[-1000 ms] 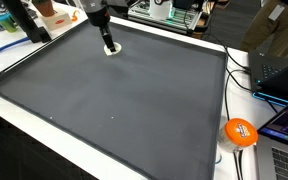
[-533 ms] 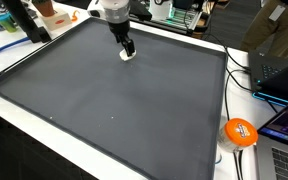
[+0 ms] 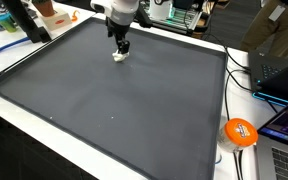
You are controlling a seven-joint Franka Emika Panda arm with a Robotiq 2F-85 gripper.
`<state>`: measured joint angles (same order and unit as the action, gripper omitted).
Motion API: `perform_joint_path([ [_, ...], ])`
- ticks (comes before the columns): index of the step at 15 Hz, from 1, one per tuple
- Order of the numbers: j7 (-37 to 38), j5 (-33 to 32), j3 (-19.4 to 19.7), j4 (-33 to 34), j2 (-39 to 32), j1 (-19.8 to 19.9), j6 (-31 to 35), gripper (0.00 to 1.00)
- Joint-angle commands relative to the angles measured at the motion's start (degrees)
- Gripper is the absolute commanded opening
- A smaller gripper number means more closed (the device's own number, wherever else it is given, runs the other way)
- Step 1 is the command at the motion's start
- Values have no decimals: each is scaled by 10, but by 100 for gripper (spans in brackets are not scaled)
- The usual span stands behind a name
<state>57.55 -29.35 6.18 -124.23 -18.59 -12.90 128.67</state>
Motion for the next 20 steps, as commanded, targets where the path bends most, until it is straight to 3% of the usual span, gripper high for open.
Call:
perform_joint_path([
  [1,41,-56,-12,20,-24,-15,-63,100],
  [4,-7,-17,-41,22,-23,0,-74,100],
  [8,4,-15,-45,10,7,8,-32,100],
  [13,-22,49,-46,16,29,32,-29,100],
  [16,-42,86,-49,-5,58,44,18,100],
  [20,-93,62,-59,6,86,33,6,100],
])
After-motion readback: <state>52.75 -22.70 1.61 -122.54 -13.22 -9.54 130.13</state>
